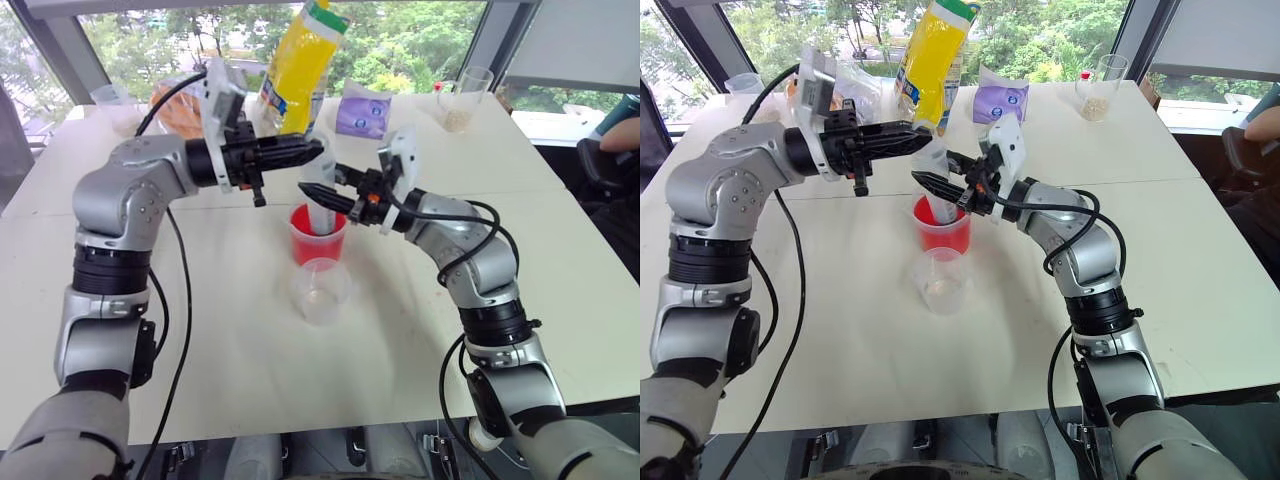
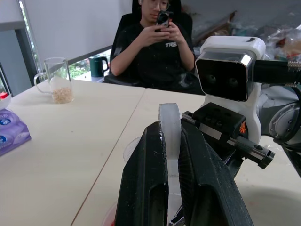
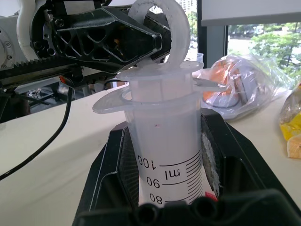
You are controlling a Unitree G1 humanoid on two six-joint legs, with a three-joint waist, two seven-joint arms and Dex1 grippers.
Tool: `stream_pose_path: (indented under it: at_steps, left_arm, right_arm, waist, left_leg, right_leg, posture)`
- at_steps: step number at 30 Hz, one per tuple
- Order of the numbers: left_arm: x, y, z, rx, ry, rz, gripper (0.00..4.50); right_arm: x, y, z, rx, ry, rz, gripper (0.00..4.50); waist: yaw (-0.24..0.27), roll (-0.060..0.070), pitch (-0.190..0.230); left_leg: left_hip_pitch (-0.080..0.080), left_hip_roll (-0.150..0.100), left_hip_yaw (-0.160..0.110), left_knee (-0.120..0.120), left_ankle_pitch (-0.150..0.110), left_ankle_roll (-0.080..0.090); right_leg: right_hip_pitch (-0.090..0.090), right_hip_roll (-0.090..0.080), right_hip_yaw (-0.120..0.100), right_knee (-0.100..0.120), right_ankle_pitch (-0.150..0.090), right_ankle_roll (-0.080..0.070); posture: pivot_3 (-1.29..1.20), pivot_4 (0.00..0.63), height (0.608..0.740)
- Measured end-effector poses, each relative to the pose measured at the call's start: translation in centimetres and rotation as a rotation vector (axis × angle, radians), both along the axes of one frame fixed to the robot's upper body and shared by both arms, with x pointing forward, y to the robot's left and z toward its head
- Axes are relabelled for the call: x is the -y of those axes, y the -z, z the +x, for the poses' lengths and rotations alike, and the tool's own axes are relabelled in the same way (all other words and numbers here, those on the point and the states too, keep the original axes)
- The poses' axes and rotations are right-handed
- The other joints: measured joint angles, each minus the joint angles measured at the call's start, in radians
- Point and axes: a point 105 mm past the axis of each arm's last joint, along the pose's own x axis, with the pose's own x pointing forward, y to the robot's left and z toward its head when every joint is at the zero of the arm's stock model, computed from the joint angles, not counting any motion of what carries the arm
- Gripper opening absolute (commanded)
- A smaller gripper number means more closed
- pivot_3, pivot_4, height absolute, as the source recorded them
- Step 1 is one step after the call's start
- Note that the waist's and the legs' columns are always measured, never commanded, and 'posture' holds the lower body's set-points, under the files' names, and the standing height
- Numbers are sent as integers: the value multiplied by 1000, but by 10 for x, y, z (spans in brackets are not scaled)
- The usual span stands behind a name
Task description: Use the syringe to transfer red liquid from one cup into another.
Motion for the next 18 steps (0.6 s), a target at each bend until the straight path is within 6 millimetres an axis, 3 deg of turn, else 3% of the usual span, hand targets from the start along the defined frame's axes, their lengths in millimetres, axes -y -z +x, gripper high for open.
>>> stream_pose_path:
  at_steps: [18]
  left_arm:
    - [1, -11, 4, 9, -3, -10, 36]
  right_arm:
    - [-1, 3, 3, -3, 21, 23, 1425]
  waist:
    - [0, 0, 0]
  left_leg:
    - [0, 0, 0, 0, 0, 0]
  right_leg:
    - [0, 0, 0, 0, 0, 0]
  posture:
    - [0, 150, 740]
